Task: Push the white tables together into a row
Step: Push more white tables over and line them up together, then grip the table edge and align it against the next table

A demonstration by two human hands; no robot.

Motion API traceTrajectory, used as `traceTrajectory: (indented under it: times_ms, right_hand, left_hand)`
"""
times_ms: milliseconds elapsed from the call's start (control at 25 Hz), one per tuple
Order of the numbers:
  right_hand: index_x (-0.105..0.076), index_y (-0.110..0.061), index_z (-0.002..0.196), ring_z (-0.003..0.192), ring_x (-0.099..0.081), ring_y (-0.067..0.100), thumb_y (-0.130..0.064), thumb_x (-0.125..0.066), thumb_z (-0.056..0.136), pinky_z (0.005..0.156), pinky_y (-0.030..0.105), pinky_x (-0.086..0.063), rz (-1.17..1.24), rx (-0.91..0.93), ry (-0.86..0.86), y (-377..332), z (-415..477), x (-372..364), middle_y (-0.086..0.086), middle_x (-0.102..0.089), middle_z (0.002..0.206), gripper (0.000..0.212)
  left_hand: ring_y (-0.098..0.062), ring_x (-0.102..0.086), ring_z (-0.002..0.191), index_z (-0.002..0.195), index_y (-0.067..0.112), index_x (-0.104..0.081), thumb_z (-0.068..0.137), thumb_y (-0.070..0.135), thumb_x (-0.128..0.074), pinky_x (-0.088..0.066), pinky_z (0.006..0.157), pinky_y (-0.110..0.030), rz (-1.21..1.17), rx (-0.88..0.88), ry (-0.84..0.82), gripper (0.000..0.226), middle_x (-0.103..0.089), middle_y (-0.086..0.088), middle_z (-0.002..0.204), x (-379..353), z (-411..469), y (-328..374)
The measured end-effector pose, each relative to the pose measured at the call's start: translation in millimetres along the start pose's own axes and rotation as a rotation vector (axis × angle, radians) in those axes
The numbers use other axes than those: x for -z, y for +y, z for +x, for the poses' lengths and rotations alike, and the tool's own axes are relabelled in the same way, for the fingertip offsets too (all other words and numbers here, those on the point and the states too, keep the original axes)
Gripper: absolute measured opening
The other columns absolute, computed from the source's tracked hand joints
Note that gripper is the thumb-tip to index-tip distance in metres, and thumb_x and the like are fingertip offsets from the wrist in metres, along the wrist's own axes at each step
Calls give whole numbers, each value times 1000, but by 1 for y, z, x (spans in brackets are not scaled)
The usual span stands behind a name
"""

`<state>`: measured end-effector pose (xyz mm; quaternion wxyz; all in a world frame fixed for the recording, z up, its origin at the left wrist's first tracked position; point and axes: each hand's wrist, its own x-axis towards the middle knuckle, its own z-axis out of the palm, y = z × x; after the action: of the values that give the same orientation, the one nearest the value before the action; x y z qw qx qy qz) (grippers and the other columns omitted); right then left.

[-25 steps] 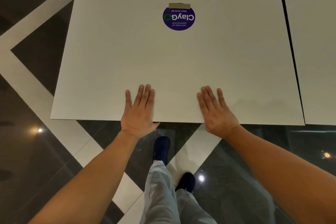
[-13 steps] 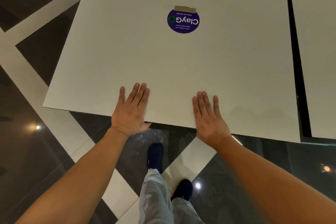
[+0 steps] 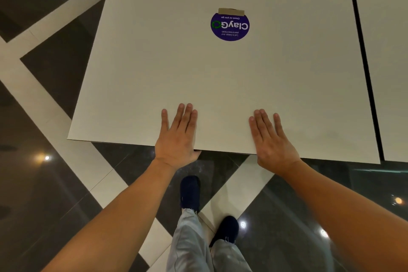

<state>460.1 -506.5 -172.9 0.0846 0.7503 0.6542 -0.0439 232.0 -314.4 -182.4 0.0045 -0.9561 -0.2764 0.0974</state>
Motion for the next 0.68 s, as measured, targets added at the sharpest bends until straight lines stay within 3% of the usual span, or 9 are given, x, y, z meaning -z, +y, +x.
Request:
traceTrajectory:
  times_ms: [160,280,480,680]
  right_hand:
    - [2,8,151,148,9,44,-8,-48,83,118,64,-8,-46,-11,-28,2,-1,7,31,4,159,86]
    - [13,4,150,148,15,41,-9,-54,84,120,60,-4,-31,-64,-100,-3,-3,14,27,12,160,95]
    - [35,-9,145,143,32,32,-21,-56,89,121,54,6,132,-267,-312,-40,-15,40,17,35,156,107]
    - [31,-12,147,145,27,30,-33,-53,94,121,53,7,323,-350,-352,-90,-20,83,14,29,158,102]
  left_hand:
    - [-33,7,151,154,4,1,68,72,-64,-5,115,-68,1,14,3,127,-2,-17,164,0,1,8]
    - [-34,14,150,154,5,7,72,71,-63,-1,116,-66,-18,28,-34,126,7,-17,164,4,-2,11]
    - [-33,28,146,154,13,17,83,71,-46,5,117,-64,-138,-7,-179,111,26,-14,160,29,-14,15]
    - [-28,34,143,153,19,22,88,72,-35,16,115,-59,-231,-25,-309,100,33,-8,159,71,-46,2]
